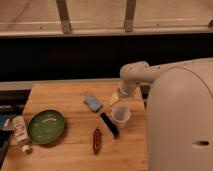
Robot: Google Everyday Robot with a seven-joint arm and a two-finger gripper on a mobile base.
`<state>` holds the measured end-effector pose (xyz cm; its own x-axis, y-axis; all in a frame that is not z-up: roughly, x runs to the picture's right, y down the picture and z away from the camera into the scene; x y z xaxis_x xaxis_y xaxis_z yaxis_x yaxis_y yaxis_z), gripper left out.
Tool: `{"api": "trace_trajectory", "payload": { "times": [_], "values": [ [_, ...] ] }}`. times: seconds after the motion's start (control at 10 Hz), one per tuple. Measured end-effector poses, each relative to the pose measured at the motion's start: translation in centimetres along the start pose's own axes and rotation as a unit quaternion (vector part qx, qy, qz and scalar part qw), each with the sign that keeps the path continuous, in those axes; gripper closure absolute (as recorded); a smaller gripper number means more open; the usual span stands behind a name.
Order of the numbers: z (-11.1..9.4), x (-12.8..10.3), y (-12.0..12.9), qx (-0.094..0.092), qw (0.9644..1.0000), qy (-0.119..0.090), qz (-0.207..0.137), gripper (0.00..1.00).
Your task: Place the eraser on the white sponge
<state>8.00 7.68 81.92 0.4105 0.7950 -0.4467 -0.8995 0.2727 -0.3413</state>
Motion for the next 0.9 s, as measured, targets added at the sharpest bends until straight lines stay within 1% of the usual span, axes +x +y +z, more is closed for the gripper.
{"api": "trace_trajectory", "payload": {
  "times": [0.2, 0.4, 0.7, 0.8, 0.9],
  "values": [
    [0.8, 0.7, 2.1, -0.005, 0.9996, 0.016, -0.022, 0.20],
    [1.8, 0.9, 3.8, -0.011, 0.9986, 0.031, -0.042, 0.20],
    [3.4, 1.4, 4.9, -0.013, 0.9965, 0.056, -0.061, 0.20],
    [4.1, 1.5, 5.3, -0.012, 0.9954, 0.066, -0.068, 0.20],
    [5.0, 1.6, 5.7, -0.007, 0.9945, 0.076, -0.072, 0.20]
  ]
}}
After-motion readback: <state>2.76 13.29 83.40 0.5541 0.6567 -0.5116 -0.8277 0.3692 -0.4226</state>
